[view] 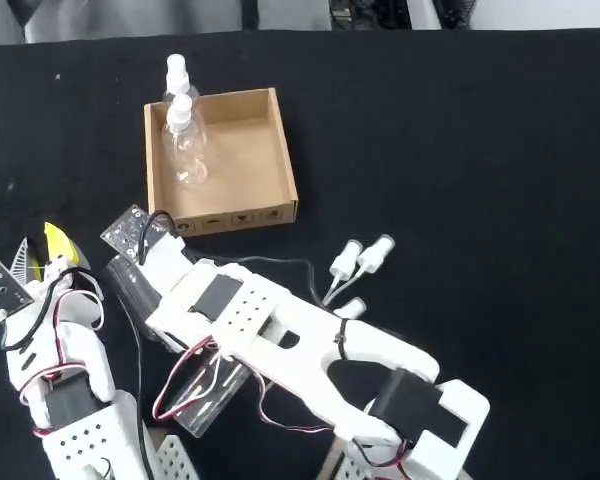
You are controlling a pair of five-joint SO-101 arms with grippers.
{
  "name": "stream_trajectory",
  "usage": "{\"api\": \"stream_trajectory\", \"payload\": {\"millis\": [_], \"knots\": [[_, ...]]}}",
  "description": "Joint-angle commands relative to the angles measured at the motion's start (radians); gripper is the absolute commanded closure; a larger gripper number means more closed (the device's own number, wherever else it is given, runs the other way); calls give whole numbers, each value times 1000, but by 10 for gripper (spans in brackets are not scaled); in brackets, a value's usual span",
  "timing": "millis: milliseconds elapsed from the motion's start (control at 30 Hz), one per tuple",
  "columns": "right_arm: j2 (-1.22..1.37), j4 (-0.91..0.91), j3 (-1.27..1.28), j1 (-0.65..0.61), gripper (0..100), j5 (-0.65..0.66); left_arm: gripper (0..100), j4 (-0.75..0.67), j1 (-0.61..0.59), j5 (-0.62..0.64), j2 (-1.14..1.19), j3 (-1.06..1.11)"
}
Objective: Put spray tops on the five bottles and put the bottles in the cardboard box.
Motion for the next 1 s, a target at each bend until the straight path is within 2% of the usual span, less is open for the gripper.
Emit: {"api": "stream_trajectory", "payload": {"millis": [0,567,633,833,967], "knots": [[2,-15,-67,44,568,-11,891,-23,-8,-6,-11,24],[2,-15,-62,44,570,-9,891,-23,-7,-8,-11,24],[2,-15,-62,44,610,0,891,-23,-7,-8,-11,24],[2,-21,-62,44,827,48,891,-23,-7,-8,-11,24],[2,-20,-62,44,864,48,891,-23,-7,-8,-11,24]]}}
